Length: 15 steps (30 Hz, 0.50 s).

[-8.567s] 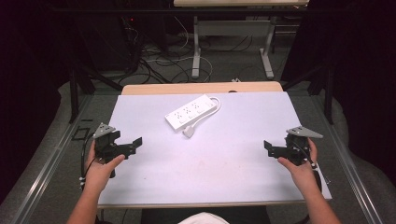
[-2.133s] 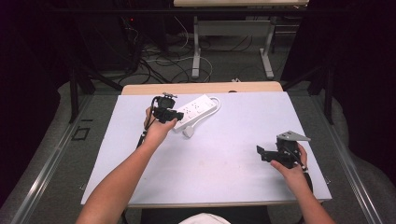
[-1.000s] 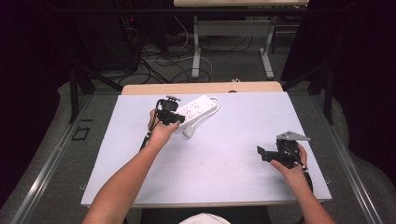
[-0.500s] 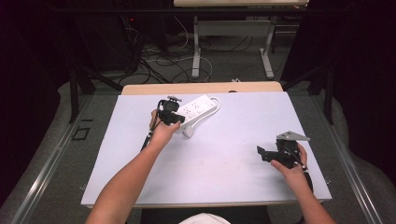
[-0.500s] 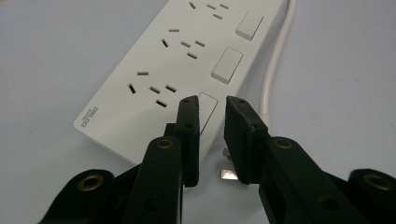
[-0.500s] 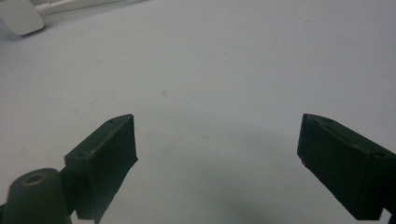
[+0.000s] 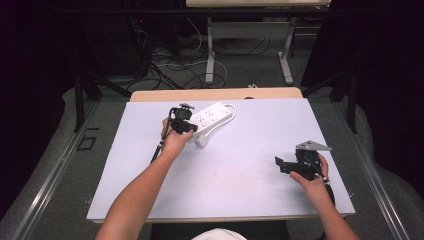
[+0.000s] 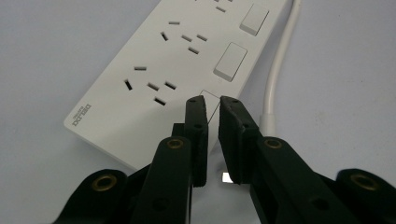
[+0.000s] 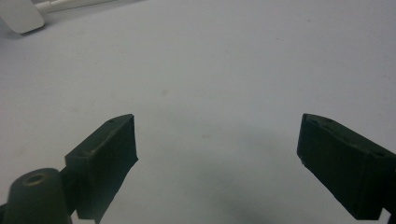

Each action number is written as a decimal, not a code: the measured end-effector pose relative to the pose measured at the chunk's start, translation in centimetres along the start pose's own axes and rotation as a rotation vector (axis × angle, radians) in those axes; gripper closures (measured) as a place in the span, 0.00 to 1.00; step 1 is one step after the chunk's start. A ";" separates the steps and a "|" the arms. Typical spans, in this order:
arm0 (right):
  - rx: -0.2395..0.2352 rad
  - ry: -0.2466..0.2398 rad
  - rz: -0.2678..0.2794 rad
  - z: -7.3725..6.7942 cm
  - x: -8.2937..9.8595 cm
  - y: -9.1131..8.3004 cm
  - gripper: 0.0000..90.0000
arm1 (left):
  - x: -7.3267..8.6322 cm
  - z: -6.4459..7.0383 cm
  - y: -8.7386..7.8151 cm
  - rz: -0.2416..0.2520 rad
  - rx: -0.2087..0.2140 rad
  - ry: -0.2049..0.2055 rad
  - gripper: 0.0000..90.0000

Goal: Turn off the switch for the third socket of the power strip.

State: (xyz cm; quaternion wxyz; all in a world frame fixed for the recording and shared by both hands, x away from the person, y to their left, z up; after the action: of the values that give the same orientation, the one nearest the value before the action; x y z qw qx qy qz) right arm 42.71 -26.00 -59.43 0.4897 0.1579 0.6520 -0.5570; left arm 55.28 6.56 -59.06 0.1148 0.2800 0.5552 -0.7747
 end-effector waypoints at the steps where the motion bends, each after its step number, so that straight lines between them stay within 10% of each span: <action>1: 0.000 0.002 0.000 0.0 0.0 0.0 0.13 | 0.0 0.0 0.0 0.000 0.001 -0.014 0.91; 15: 0.000 0.000 -0.001 0.0 0.0 0.1 0.13 | -0.3 -1.0 0.7 0.000 0.005 -0.060 0.98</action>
State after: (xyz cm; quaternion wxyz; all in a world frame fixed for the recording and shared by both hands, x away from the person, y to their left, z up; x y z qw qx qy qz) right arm 42.74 -25.96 -59.47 0.4894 0.1578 0.6522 -0.5570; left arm 56.15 7.16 -59.65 0.1307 0.2569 0.5496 -0.7841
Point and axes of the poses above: each handheld gripper's, and its own axes: y roughly forward along the jaws, x roughly out of its underside, z roughly to its right, the point moved 10 cm from there along y, roughly forward along the jaws, and after that the axes turned 11 degrees about -y, right-handed, at the moved point
